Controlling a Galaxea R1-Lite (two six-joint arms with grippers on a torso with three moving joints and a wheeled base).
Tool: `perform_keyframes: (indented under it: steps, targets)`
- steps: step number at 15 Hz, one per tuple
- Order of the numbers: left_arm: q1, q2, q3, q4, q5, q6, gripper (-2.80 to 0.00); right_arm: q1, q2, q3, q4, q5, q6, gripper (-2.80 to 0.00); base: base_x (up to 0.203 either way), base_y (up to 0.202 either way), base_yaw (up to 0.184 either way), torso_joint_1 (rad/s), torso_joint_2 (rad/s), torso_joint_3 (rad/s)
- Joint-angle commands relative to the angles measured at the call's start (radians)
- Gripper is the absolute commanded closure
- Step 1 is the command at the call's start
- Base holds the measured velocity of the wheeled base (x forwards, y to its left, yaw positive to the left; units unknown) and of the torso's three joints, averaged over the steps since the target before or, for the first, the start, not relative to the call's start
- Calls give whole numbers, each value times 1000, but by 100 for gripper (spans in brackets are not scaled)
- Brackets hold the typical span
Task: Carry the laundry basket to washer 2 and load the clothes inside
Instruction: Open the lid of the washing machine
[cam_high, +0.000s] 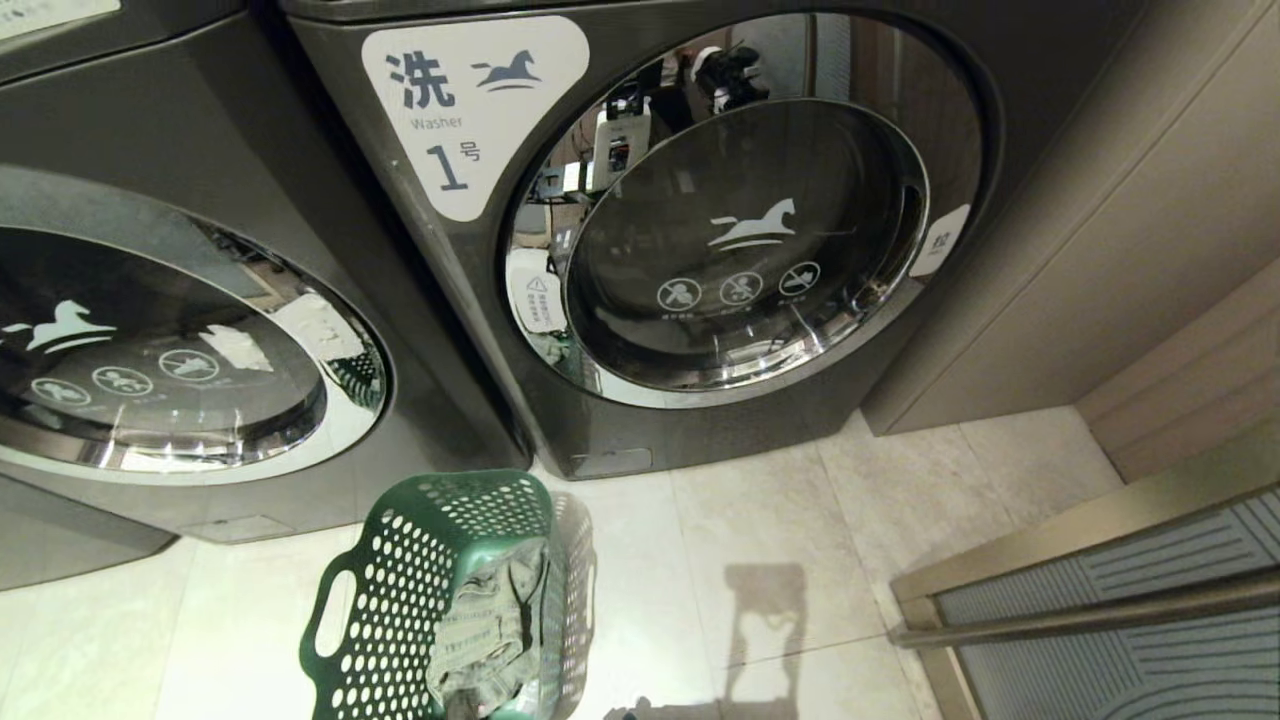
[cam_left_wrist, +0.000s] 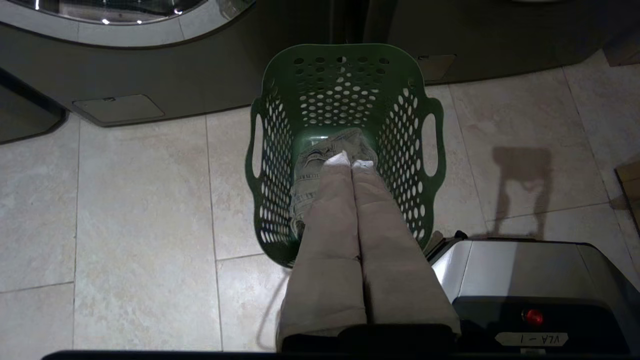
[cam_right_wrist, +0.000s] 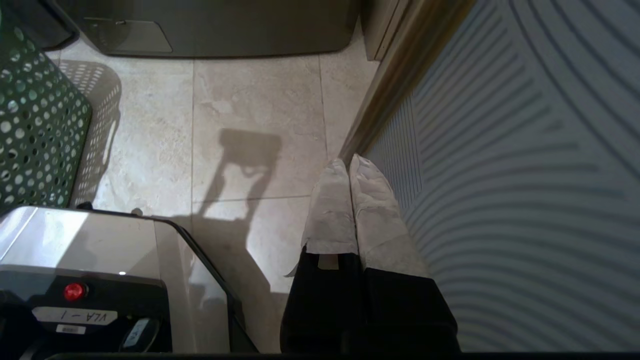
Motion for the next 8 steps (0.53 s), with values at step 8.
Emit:
perform_keyframes:
  steps: [8]
  targets:
    - [0,1,0,1,3,-5,0,0,1,0,1,-2,3,0,76,0,1,3,3,0]
